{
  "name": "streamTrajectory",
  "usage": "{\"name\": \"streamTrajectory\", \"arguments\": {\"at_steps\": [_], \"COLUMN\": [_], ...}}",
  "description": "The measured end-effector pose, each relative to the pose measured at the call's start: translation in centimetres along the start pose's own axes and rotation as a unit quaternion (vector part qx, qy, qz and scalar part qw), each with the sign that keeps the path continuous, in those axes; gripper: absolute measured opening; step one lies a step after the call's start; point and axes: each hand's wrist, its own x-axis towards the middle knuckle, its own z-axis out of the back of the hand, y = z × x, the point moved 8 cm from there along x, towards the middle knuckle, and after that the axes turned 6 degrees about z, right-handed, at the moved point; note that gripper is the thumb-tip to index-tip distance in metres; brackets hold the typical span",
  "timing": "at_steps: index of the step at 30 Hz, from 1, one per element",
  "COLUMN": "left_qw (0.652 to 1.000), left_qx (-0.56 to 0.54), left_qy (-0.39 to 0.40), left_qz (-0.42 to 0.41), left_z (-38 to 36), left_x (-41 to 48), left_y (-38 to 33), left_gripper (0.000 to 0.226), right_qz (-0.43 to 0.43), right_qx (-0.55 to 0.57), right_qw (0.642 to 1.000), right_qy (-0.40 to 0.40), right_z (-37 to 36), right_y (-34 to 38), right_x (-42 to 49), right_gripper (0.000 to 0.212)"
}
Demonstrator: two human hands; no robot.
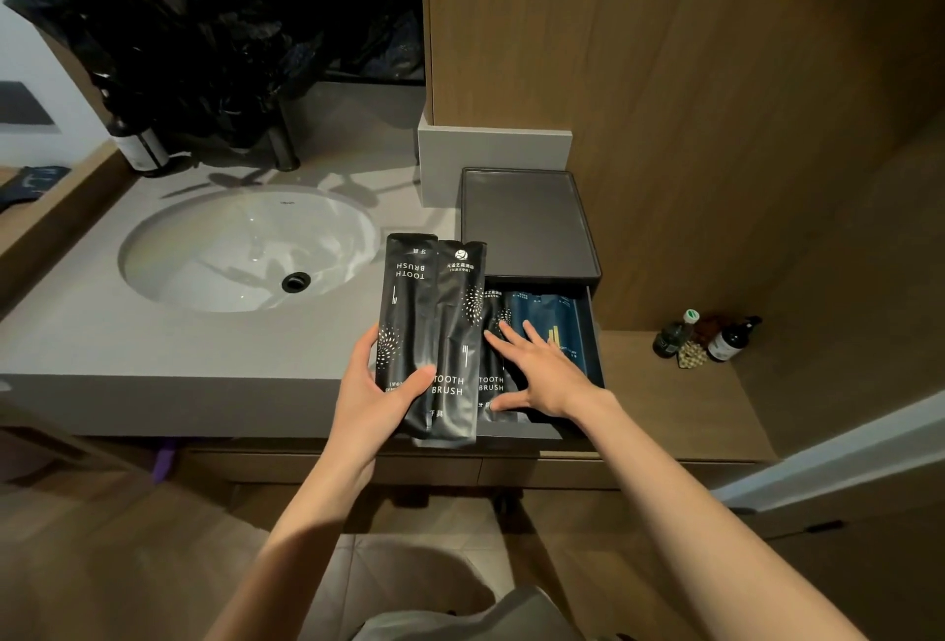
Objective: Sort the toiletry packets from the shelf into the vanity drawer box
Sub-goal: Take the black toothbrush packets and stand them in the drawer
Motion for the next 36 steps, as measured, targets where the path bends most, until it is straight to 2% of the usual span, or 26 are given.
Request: {"name": "streamTrajectory", "arguments": {"at_steps": [3,5,7,9,11,13,17,21,25,32,36], "left_qw": [1.0,1.0,1.0,1.0,1.0,0.999,0.997,0.996,0.995,0.992,0.991], "left_qx": [0.0,0.001,0.007,0.017,0.023,0.028,0.052,0.057,0.063,0.064,0.033], "left_qy": [0.009,0.009,0.009,0.012,0.015,0.019,0.052,0.074,0.078,0.099,0.115], "left_qz": [-0.004,-0.003,0.0,0.0,-0.002,-0.006,-0.009,-0.009,0.012,0.036,0.058], "left_z": [-0.5,-0.7,-0.9,-1.3,-1.8,-2.5,-4.0,-4.7,-4.1,-3.1,-3.3], "left_x": [0.0,0.0,0.2,0.1,0.0,-0.1,-0.2,-0.3,0.0,0.1,0.2], "left_y": [-0.3,-0.3,-0.1,-0.2,-0.3,-0.4,0.0,0.1,0.7,1.5,1.8], "left_gripper": [0.068,0.068,0.069,0.069,0.069,0.067,0.061,0.044,0.037,0.029,0.03], "right_qz": [-0.009,-0.012,-0.023,-0.039,-0.053,-0.061,-0.103,-0.128,-0.143,-0.214,-0.229], "right_qx": [0.03,0.114,0.232,0.367,0.464,0.504,0.493,0.528,0.541,0.539,0.53], "right_qw": [0.999,0.99,0.952,0.889,0.838,0.814,0.812,0.782,0.771,0.789,0.793], "right_qy": [-0.009,-0.083,-0.201,-0.27,-0.283,-0.281,-0.295,-0.304,-0.304,-0.201,-0.195], "right_z": [0.2,1.7,4.0,5.2,5.2,4.8,4.1,4.1,5.1,3.3,2.8], "right_y": [-0.1,0.3,1.0,1.7,2.3,2.7,1.8,0.2,-1.7,-4.1,-4.2], "right_x": [-0.1,-0.6,-2.0,-3.5,-4.4,-5.0,-5.7,-6.9,-9.1,-10.4,-8.7], "right_gripper": [0.085,0.062,0.04,0.03,0.025,0.02,0.017,0.013,0.015,0.014,0.015]}}
